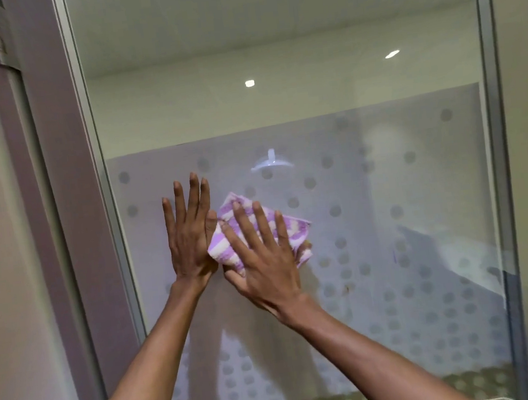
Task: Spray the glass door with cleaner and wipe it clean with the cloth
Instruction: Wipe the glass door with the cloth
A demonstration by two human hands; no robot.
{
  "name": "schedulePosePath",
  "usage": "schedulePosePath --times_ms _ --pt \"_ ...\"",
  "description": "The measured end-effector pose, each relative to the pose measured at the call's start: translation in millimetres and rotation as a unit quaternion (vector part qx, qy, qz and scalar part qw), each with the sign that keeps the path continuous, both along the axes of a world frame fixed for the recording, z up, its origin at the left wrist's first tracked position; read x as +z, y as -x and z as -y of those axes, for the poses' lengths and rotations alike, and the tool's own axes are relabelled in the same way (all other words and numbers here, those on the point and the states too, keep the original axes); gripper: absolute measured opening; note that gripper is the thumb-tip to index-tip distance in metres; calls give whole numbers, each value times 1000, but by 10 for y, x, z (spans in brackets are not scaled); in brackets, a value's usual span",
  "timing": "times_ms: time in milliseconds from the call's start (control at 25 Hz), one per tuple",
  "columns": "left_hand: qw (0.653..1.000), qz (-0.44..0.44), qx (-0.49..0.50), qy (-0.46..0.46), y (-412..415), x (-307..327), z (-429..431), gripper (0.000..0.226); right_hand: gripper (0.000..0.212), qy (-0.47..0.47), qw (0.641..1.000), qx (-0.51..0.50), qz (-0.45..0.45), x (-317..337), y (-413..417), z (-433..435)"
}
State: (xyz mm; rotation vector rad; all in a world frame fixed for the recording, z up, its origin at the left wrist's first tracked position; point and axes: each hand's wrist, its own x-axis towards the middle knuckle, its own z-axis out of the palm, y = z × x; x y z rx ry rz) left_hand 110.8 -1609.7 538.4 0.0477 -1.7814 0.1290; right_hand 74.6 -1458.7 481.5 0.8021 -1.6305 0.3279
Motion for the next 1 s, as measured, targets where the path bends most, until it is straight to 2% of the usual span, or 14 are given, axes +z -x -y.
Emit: schedulePosePath --times_ms 120,160,280,360,440,520,560,600,640,720,800,920,1000 --pt "999 7 -31 -18 -46 12 -26 56 77 -111 990 -20 -79 -11 211 -404" --pt "999 11 -37 -25 -51 9 -42 57 76 -122 988 -33 -93 51 313 -644" --pt "999 12 -33 -26 -40 5 -55 59 76 -56 990 -99 -81 234 616 -1418" --pt "999 10 -32 -25 -29 0 -51 59 74 29 992 -116 -36 160 768 -1858" --pt "999 5 -33 -26 -15 -1 -48 59 73 197 975 -84 66 -59 797 -2027" --pt "999 -1 -40 -25 -1 -1 -58 59 69 402 900 -54 160 -276 709 -1833" --pt "998 -4 -50 -24 -1 0 -56 59 68 470 862 -46 185 -340 639 -1641" --pt "998 -7 -64 -25 -5 0 -55 58 68 509 837 -38 195 -367 554 -1426" --pt "996 -10 -80 -27 -13 3 -53 58 69 522 830 -29 196 -363 462 -1218" --pt "994 -9 -109 -33 -32 13 -44 59 69 503 842 -24 191 -316 303 -856" --pt "991 -5 -129 -33 -49 13 -32 61 72 435 882 -39 176 -210 190 -588" --pt "990 4 -140 -21 -79 13 -4 67 80 266 956 -35 123 70 91 -280" --pt "989 14 -144 -13 -88 12 27 68 80 146 987 -6 70 232 85 -136"
